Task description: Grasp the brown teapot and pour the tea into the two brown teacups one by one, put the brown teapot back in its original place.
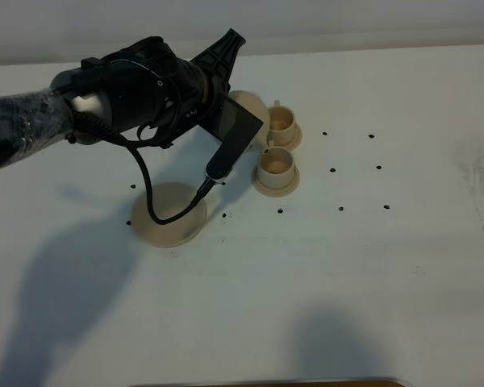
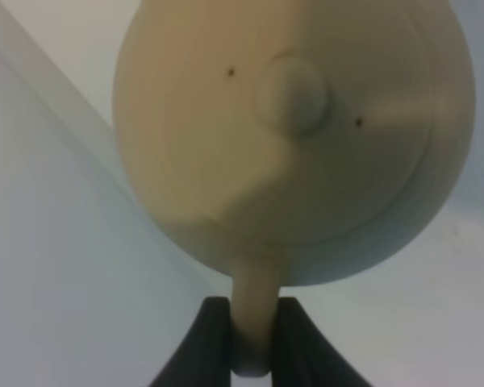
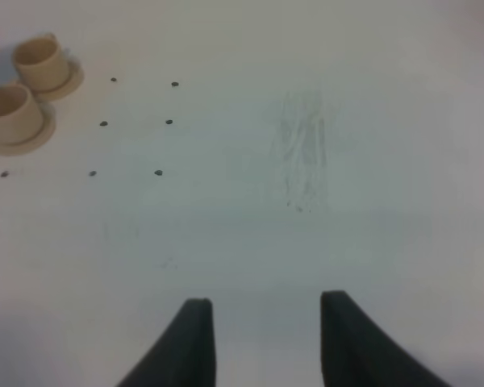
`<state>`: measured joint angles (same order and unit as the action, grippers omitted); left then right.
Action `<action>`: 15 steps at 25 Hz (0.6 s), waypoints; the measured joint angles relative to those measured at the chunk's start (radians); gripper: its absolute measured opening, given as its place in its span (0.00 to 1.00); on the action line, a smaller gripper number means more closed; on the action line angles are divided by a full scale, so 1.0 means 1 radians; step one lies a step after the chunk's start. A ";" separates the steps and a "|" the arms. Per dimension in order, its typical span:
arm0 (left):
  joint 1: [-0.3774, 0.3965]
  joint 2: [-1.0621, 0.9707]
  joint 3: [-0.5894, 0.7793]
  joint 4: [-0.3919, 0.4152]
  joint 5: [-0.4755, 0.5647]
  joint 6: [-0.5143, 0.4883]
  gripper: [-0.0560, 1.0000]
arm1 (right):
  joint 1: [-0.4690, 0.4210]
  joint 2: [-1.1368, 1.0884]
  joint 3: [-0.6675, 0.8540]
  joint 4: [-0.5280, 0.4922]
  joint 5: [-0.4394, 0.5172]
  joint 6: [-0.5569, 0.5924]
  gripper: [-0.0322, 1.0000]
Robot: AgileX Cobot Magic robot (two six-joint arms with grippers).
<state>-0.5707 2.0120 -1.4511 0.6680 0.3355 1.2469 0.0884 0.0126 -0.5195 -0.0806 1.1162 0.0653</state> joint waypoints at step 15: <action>-0.009 0.009 0.000 0.024 -0.064 0.036 0.21 | 0.000 0.000 0.000 0.000 0.000 0.000 0.33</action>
<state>-0.5793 2.0209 -1.4511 0.6924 0.2715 1.2828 0.0884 0.0126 -0.5195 -0.0806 1.1162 0.0653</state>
